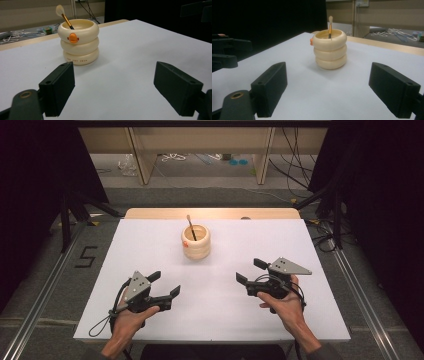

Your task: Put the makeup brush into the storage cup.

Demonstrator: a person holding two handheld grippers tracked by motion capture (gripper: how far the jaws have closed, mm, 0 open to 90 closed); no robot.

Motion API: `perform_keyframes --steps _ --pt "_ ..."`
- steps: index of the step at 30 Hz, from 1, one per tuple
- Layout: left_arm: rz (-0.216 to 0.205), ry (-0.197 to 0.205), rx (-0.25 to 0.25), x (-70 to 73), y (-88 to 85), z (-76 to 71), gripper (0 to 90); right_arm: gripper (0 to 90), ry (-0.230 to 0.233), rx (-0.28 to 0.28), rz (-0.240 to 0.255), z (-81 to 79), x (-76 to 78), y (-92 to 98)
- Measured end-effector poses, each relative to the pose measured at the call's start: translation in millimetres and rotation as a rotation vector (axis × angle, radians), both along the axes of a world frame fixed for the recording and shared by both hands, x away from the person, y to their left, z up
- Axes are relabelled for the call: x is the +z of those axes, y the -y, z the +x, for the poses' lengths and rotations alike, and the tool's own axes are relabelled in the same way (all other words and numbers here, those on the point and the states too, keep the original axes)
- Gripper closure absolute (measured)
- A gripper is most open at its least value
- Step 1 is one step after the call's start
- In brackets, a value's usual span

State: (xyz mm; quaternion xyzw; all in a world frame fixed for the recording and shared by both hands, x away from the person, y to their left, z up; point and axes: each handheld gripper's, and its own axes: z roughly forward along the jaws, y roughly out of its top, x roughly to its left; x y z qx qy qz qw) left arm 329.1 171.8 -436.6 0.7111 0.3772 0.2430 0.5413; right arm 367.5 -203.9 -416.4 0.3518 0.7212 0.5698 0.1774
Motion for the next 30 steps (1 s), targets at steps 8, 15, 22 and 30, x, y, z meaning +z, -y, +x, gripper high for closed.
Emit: perform_keyframes --steps 8,15,22,30 --pt "-0.001 0.001 -0.001 -0.1 0.3 -0.1 16.6 16.0 0.011 0.012 0.017 -8.9 -5.8 -1.5" --pt "0.005 0.002 -0.007 -0.1 1.4 -0.3 16.6 16.0 0.004 0.015 -0.009 -14.6 -9.6 1.0" --pt "0.005 0.003 -0.007 -0.2 1.2 -0.3 16.5 16.1 0.002 0.005 -0.007 -13.1 -10.9 4.1" --pt "0.007 0.002 -0.007 -0.2 1.5 -0.2 16.5 16.0 -0.012 -0.001 0.0 -11.2 -15.2 4.8"
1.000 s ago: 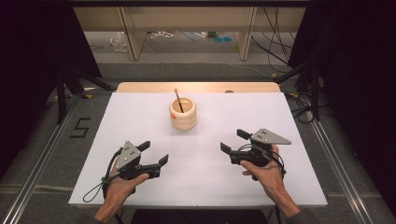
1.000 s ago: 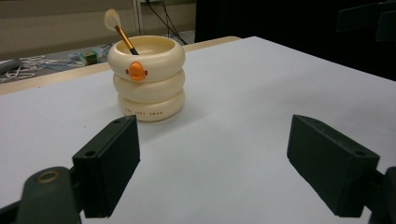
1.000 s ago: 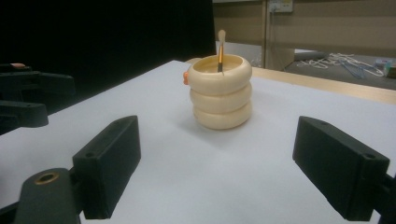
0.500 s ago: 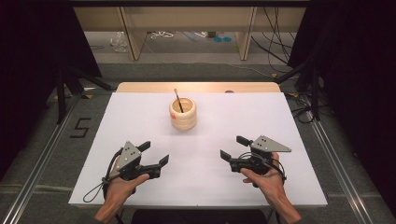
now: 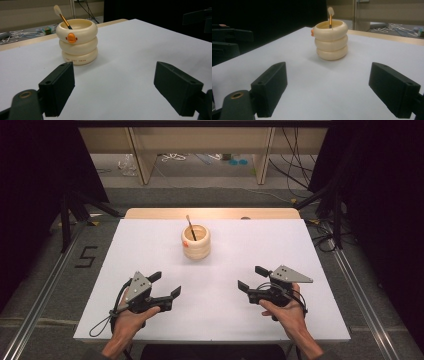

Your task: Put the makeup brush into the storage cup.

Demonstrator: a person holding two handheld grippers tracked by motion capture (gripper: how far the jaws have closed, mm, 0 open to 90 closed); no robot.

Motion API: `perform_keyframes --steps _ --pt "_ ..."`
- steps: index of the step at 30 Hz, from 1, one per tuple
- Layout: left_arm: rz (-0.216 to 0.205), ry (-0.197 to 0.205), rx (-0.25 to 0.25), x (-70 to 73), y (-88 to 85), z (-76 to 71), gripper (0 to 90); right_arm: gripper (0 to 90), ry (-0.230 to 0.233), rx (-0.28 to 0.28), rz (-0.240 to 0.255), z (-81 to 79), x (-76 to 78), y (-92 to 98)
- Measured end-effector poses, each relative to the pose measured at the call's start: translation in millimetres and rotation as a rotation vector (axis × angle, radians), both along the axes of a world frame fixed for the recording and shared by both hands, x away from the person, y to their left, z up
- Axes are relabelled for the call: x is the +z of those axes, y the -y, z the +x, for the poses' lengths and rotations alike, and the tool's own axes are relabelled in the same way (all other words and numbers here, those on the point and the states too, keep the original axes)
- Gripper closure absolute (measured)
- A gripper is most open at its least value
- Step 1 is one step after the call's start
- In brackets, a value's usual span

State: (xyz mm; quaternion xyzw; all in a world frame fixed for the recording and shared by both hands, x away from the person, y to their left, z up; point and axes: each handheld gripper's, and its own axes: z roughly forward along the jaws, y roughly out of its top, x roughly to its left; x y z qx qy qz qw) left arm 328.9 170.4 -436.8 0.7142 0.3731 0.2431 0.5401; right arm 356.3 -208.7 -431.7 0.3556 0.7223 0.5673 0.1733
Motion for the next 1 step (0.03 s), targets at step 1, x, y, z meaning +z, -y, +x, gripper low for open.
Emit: perform_keyframes --steps 1 --pt "0.001 0.001 0.0 0.0 -0.1 0.0 16.6 16.1 0.004 0.006 0.003 0.3 -0.3 -0.2"
